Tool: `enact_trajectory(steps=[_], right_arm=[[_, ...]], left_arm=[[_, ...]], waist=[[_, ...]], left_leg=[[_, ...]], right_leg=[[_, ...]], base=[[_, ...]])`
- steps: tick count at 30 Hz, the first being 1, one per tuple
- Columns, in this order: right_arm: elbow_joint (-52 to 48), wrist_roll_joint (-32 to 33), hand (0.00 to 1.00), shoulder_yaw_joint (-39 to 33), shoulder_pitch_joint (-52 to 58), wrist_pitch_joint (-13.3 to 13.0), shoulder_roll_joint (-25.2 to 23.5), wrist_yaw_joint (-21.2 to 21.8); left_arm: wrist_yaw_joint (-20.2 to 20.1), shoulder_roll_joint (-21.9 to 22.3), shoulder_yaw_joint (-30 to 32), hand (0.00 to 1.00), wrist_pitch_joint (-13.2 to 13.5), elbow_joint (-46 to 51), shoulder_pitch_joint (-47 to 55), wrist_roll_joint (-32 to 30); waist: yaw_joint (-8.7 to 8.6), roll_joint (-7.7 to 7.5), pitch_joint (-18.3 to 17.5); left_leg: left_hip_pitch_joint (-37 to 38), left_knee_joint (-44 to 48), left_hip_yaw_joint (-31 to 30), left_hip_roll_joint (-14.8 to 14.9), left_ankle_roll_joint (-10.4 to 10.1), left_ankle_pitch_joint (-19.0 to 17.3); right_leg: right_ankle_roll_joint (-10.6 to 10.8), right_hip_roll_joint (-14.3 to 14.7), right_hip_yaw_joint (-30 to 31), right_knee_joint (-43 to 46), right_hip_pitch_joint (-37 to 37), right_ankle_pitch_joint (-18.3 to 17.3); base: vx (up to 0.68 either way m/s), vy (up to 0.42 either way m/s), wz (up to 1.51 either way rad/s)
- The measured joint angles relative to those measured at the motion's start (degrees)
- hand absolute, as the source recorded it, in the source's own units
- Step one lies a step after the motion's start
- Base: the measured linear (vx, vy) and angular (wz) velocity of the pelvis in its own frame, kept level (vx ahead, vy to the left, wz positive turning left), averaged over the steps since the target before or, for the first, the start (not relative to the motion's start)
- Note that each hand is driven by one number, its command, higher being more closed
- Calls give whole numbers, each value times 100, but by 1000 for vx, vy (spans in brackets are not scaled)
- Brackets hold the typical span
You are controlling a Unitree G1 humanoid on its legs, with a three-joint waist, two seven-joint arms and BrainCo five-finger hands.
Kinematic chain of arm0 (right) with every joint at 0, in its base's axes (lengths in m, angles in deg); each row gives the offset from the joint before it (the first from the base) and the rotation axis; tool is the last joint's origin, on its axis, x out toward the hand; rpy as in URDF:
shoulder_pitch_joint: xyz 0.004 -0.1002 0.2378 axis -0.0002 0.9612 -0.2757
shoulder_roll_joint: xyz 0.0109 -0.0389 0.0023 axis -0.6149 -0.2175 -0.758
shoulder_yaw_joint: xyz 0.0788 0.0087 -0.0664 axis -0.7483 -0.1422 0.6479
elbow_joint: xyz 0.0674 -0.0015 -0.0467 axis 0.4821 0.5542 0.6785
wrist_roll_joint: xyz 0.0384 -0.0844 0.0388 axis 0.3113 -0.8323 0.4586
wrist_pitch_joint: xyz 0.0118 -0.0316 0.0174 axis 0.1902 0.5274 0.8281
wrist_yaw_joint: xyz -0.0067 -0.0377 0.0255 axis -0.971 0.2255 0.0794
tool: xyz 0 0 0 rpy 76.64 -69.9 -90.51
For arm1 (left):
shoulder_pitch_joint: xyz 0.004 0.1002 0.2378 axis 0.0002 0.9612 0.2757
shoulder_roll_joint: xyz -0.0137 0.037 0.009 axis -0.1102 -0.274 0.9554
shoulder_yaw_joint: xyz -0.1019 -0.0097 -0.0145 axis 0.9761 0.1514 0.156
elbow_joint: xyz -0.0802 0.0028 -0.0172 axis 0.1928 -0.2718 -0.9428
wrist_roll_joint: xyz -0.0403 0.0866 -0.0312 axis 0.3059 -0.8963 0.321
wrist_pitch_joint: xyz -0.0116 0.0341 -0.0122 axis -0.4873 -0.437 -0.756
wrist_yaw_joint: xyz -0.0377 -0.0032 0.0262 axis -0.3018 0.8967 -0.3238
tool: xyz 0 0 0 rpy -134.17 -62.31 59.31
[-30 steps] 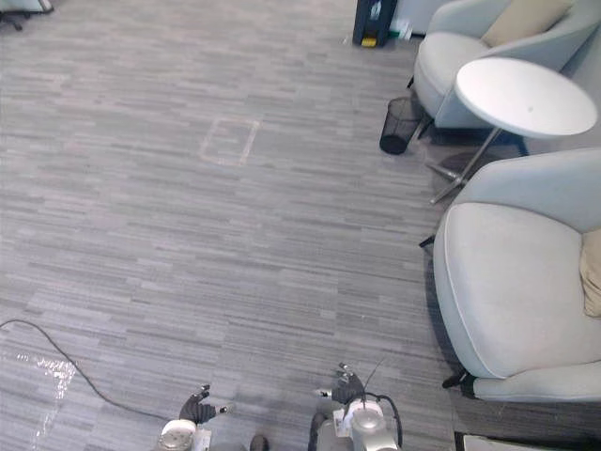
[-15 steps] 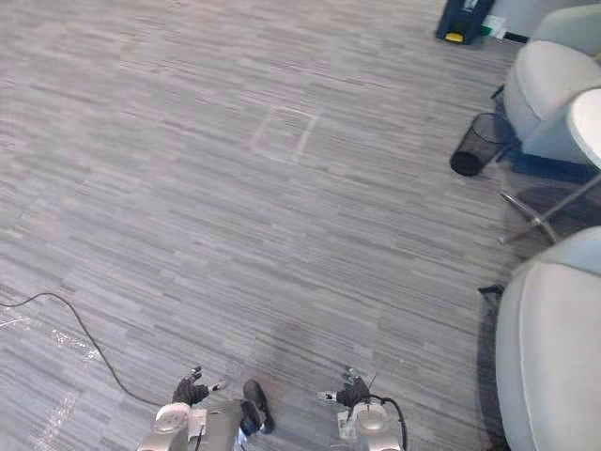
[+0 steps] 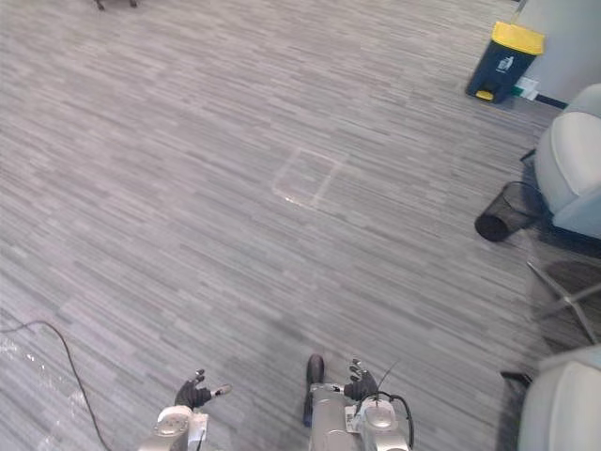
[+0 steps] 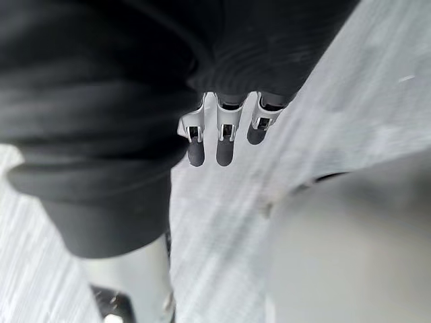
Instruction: Organize the slippers on the shoe rack
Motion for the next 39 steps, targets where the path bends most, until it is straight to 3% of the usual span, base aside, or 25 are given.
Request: enact_trajectory(steps=[2,3,5,6,8,11,12,13,15,18,19,20,21,22,24,26,28,29,30,31,32,34,36,37,39], right_arm=[[-15,7,0,-7,34,35,-5,-1],[-24,6,0,53,123,62,-3,1],[-46,5,0,128,198,66,1,-5],[-24,6,0,128,221,77,-15,-10],[29,9,0,133,232,89,-18,-9],[116,123,0,122,214,136,-50,-8],[118,123,0,119,219,135,-58,-9],[150,117,0,119,230,135,-28,-10],[292,115,0,142,196,145,-110,-20],[276,116,0,95,294,131,-196,-15],[278,109,0,74,288,132,-223,-20],[261,102,0,71,257,128,-251,-3],[242,106,0,77,231,127,-247,3],[217,110,0,100,213,102,-206,3],[195,118,0,113,201,43,-140,6],[41,122,0,111,162,10,-136,7],[-45,121,0,116,104,-4,-142,6],[-3,120,0,118,134,12,-148,-1],[13,125,0,116,160,16,-147,1],[30,116,0,44,50,14,-31,-6],[32,117,0,-10,-33,31,-4,-10],[-9,130,0,-263,-23,18,-39,1],[-13,128,0,-317,0,51,-54,-2],[-25,125,0,-249,94,88,-42,-2],[-35,129,0,-133,196,95,-21,-16]], left_arm=[[-4,42,72,0,-4,13,22,-21],[-10,126,241,0,0,182,169,-55],[-12,186,409,0,-1,321,350,-54],[-13,165,458,0,3,450,417,-46],[-16,145,448,0,9,490,379,-46],[-14,68,335,0,25,492,215,-45],[-11,43,286,0,35,490,192,-45],[-3,11,132,0,69,487,199,-39],[-1,-88,87,0,82,423,114,-39],[-7,-187,-10,0,71,262,33,-39],[-16,-235,-136,0,27,182,71,-39],[-15,-272,-255,0,-19,155,57,-39],[-12,-302,-274,0,-29,141,68,-41],[-6,-354,-311,0,-35,83,86,-43],[0,-443,-348,0,-32,82,70,-43],[-4,-484,-347,0,-32,75,2,-44],[-16,-466,-365,0,-29,72,-32,-51],[-30,-495,-477,0,-16,90,-32,-59],[-36,-496,-491,0,-12,89,-28,-62],[-34,-334,-503,0,-24,-22,-106,-65],[-69,-243,-530,0,-12,-73,-148,-110],[-126,-206,-524,0,-7,-71,-240,-173],[-156,-173,-492,0,-6,-68,-225,-213],[-175,-99,-447,0,-2,-39,-150,-278],[-199,-1,-326,0,0,107,22,-284]], waist=[[-4,-40,25],[50,-105,72],[100,-113,80],[153,-165,77],[219,-194,65],[398,-318,128],[405,-366,127],[428,-344,97],[364,-509,40],[345,-642,-24],[329,-749,-30],[328,-754,-18],[325,-773,-18],[304,-686,28],[250,-599,17],[171,-548,37],[38,-493,67],[0,-633,-15],[1,-693,-40],[-8,-447,12],[-24,-274,-10],[-121,-238,14],[-196,-235,47],[-193,-221,62],[-140,-205,50]], left_leg=[[-404,1257,-159,217,-304,225],[-961,2849,-287,546,-526,668],[-1509,4274,-102,945,-489,637],[-1901,4574,223,1112,-243,490],[-2277,4301,473,1081,-102,304],[-2719,1940,424,418,37,290],[-2760,1060,253,177,22,534],[-2758,-95,-97,-84,0,1589],[-2679,-27,-82,-275,254,1665],[-2539,534,6,-375,540,930],[-2131,428,100,-510,599,715],[-1665,251,157,-601,638,540],[-1421,150,178,-624,655,493],[-838,-249,201,-655,657,473],[-209,-687,239,-550,656,474],[7,-763,327,-386,656,474],[171,-818,346,-253,649,469],[381,-957,443,-413,511,402],[469,-983,472,-464,400,352],[819,-1088,520,-270,107,168],[859,-1118,486,-212,87,327],[825,-705,405,-117,-156,556],[393,864,112,246,-569,780],[-177,2525,-205,584,-964,1158],[-806,3989,-137,903,-983,1014]], right_leg=[[-50,-4,-64,13,324,-230],[-139,63,-108,-82,783,-460],[-254,206,-110,-310,1385,-697],[-256,263,-28,-650,1843,-800],[-259,259,111,-930,2164,-809],[-108,-8,403,-1380,2658,-771],[-10,-106,459,-1511,2793,-805],[210,-149,643,-1724,2999,-886],[433,-349,726,-1746,3112,-812],[596,-566,1018,138,2443,-620],[1016,-753,1119,1442,1976,-263],[1193,-875,1192,2758,1508,-95],[1093,-894,1129,3165,1350,-165],[620,-913,808,3674,1066,-509],[235,-716,257,3474,559,-1014],[120,-459,-72,2580,10,-1205],[104,-286,-258,1129,-234,-884],[172,-262,-366,-552,-199,-15],[129,-282,-352,-876,-210,335],[-148,-120,-360,-594,-188,1009],[-206,-44,-290,-143,-370,601],[-234,-60,-321,383,-416,62],[-218,-7,-363,351,48,-262],[-289,152,-347,44,592,-370],[-404,358,-241,-325,1195,-472]], base=[[559,-253,36],[613,-192,7],[543,-122,-9],[468,-37,-21],[419,-15,-36],[529,134,-68],[564,250,-60],[687,299,-69],[566,242,-32],[549,259,-2],[585,238,-6],[591,213,-9],[724,223,-13],[591,126,-11],[600,71,-2],[489,-67,9],[504,-133,20],[401,-127,11],[642,-202,-7],[629,-181,-34],[534,-147,-34],[460,-196,-4],[420,-178,11],[491,-116,-17],[520,-88,-46]])
